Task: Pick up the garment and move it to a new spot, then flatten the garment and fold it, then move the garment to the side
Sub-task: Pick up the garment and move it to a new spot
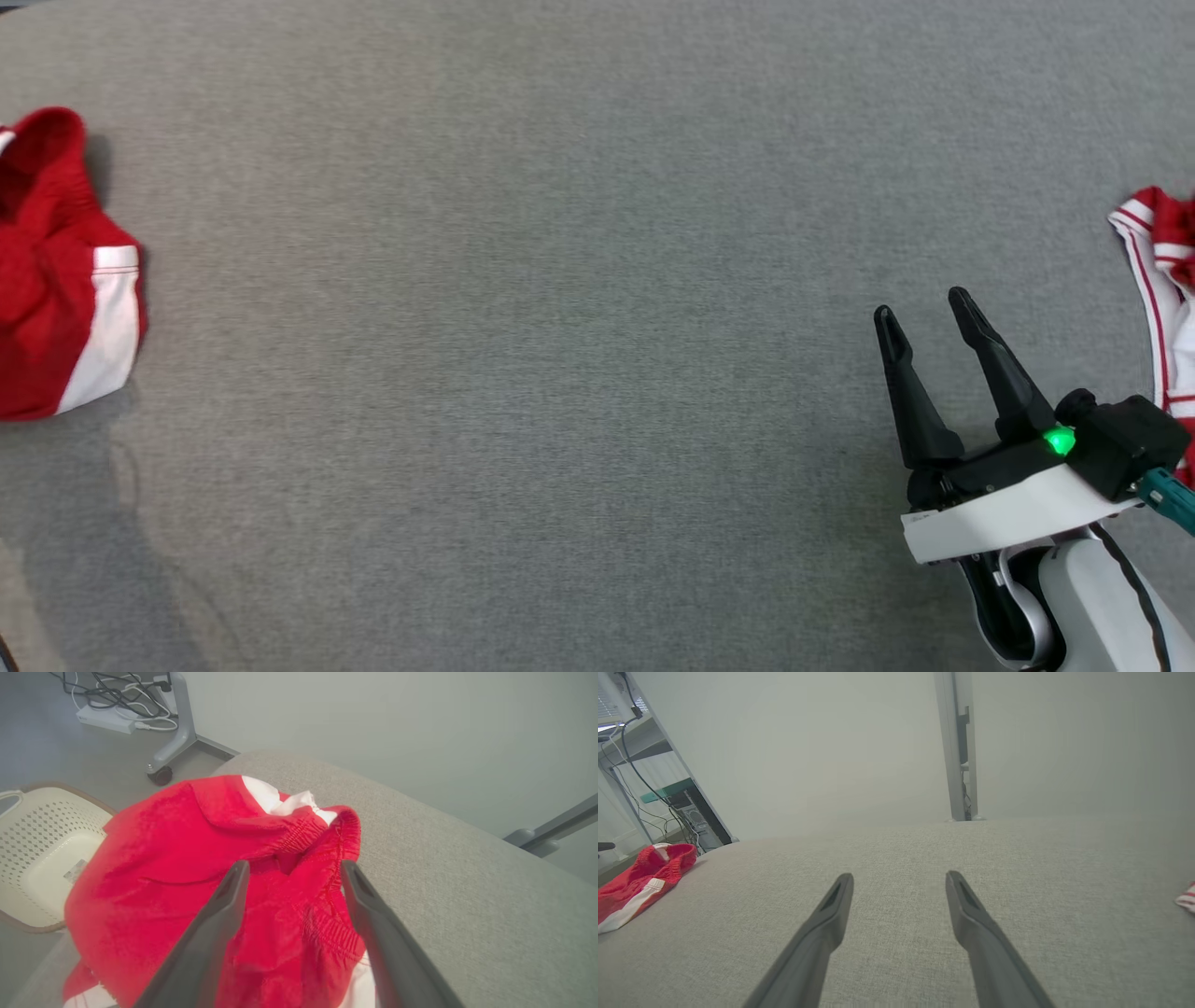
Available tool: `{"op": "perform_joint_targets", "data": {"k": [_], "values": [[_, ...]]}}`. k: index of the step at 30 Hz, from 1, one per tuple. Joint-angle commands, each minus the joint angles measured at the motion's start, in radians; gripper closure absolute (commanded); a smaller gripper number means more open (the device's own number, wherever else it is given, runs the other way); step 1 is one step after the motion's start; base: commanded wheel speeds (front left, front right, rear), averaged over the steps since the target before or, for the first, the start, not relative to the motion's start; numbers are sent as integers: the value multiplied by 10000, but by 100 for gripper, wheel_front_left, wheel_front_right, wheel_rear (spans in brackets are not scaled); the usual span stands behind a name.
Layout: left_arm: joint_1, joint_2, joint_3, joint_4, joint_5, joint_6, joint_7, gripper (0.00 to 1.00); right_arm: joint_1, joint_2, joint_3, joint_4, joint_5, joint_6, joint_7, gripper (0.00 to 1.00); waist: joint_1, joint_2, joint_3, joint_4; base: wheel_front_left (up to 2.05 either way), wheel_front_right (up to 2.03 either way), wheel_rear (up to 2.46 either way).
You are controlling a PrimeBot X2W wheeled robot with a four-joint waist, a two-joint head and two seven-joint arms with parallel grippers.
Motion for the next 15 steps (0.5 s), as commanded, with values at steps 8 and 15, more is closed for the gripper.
{"op": "perform_joint_targets", "data": {"k": [8,15], "values": [[-620,175,-142,1588,-231,62,1037,0,-331,-119,197,-18,156,-1,-47,0,0,0,513,-769,0,0,0],[-688,88,-356,2512,-333,160,2574,0,-202,-67,164,18,166,-1,-47,0,0,0,486,-918,0,0,0]]}}
